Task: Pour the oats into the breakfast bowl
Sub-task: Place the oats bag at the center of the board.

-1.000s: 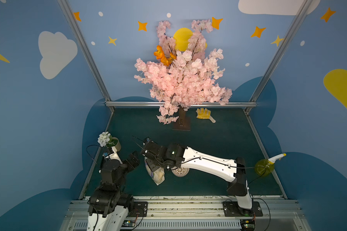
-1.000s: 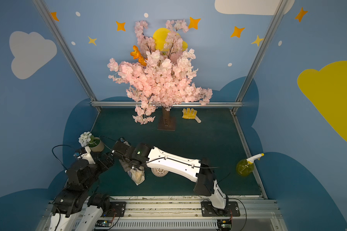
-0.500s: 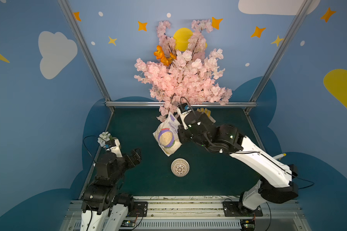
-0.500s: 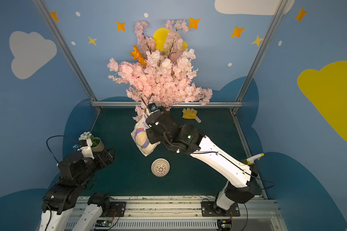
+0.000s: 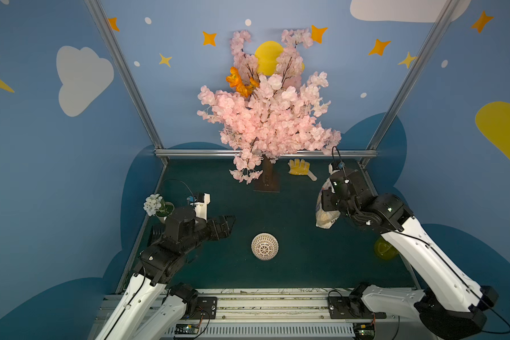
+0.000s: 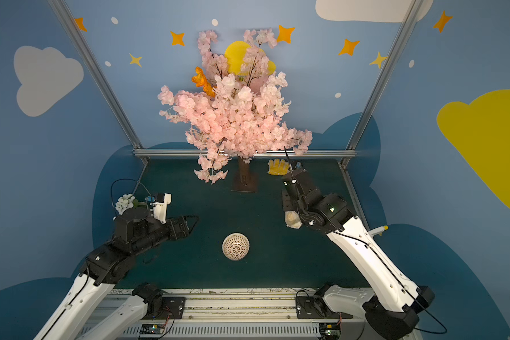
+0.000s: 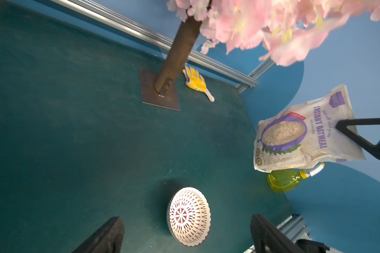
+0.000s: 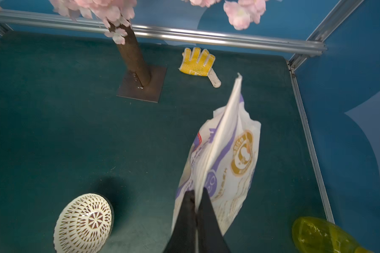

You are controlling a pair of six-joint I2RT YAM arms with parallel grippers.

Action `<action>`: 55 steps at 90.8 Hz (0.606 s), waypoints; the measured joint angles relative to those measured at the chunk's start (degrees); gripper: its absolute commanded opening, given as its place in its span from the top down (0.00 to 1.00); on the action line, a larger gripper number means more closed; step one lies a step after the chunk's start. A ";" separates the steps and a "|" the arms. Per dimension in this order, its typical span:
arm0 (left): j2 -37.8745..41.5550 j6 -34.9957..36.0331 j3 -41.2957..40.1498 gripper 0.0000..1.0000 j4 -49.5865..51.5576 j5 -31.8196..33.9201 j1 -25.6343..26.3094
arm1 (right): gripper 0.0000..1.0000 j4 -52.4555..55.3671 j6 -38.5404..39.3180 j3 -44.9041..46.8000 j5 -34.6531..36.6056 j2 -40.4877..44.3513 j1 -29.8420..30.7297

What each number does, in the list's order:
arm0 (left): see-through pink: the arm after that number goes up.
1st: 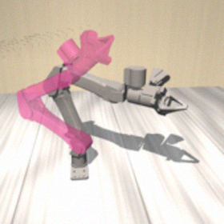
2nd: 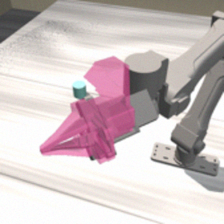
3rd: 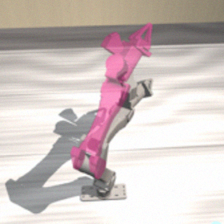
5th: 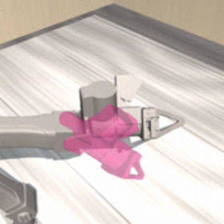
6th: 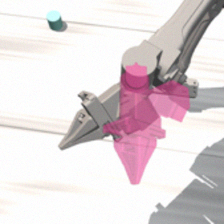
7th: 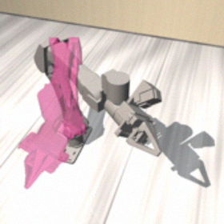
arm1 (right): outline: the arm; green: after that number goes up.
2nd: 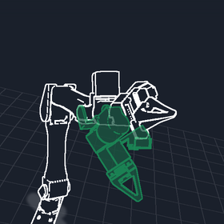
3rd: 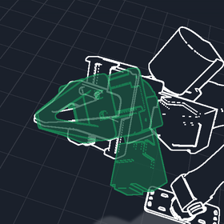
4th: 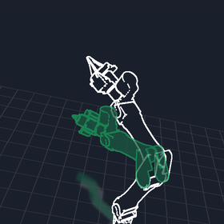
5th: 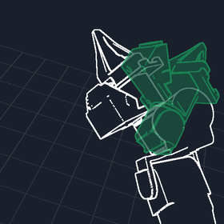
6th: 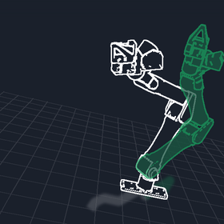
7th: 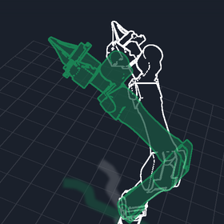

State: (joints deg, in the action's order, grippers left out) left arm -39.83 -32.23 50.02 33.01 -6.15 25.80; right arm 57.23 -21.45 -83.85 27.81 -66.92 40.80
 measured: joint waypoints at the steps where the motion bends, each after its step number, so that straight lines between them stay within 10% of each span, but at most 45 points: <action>1: -0.17 -0.09 0.00 0.06 -0.15 0.26 0.50 | 1.00 0.09 -0.28 0.63 -0.17 0.42 -0.24; 55: -10.84 -5.51 -4.76 0.12 -16.09 10.97 21.86 | 1.00 -12.02 -10.78 25.88 -21.99 7.67 -2.84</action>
State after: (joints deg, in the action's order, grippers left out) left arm -50.68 -37.74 45.25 16.93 4.82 47.66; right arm 45.21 -32.23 -57.98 5.82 -59.24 37.95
